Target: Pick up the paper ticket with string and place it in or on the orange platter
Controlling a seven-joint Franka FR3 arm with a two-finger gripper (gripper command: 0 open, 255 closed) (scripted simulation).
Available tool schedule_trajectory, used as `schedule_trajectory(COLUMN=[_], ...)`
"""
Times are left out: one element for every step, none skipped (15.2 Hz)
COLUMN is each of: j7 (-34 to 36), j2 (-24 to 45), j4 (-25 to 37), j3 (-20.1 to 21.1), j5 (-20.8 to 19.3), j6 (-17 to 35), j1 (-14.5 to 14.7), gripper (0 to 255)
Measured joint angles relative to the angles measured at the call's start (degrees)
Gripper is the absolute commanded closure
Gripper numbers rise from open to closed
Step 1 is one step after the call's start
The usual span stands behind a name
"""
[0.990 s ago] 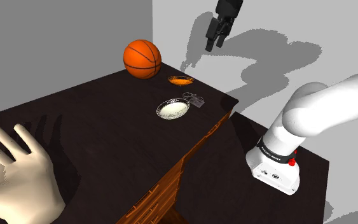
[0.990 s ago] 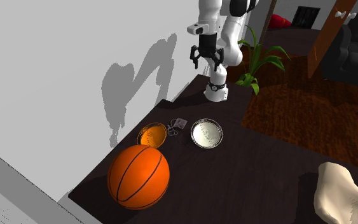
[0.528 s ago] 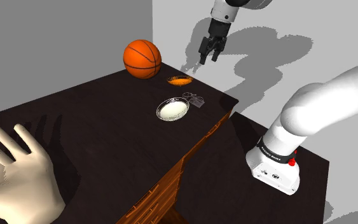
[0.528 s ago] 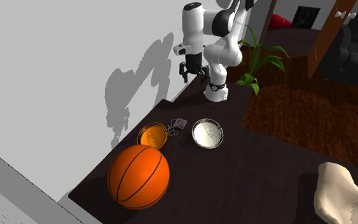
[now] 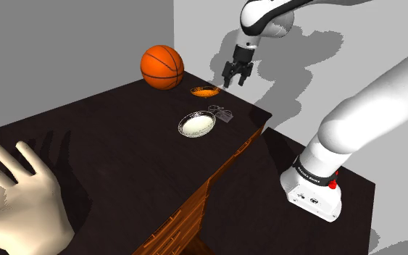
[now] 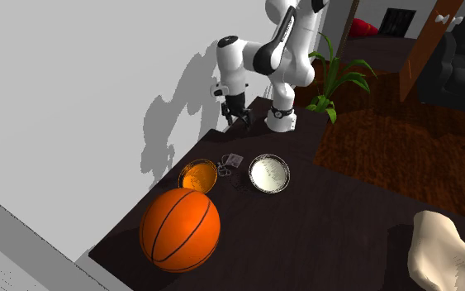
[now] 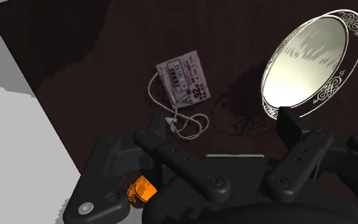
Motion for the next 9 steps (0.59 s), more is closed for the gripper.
schedule_trajectory(j7=[-0.03, -0.42, -0.46, -0.53, -0.7, -1.16, -1.69, -1.93, -2.3], j2=[1.84, 3.61, 5.98, 7.3, 8.86, 10.96, 12.82, 14.91, 17.29], j4=[0.22, -0.11, 0.58, -0.23, -0.23, 0.61, 0.25, 0.83, 1.2], j3=[-0.47, -1.09, -1.5, -1.84, -2.28, -2.91, -3.38, -3.72, -3.95], j5=[0.4, 0.84, 1.45, 2.08, 2.65, 3.25, 4.1, 4.99, 6.13], j6=[1.12, 2.67, 3.9, 5.53, 6.6, 7.3, 8.89, 9.89, 11.34], j1=[-0.29, -0.68, -0.86, -1.05, -1.32, -1.72, -2.0, -2.19, -2.32], gripper=[0, 0, 0, 0, 0, 0, 0, 0, 0])
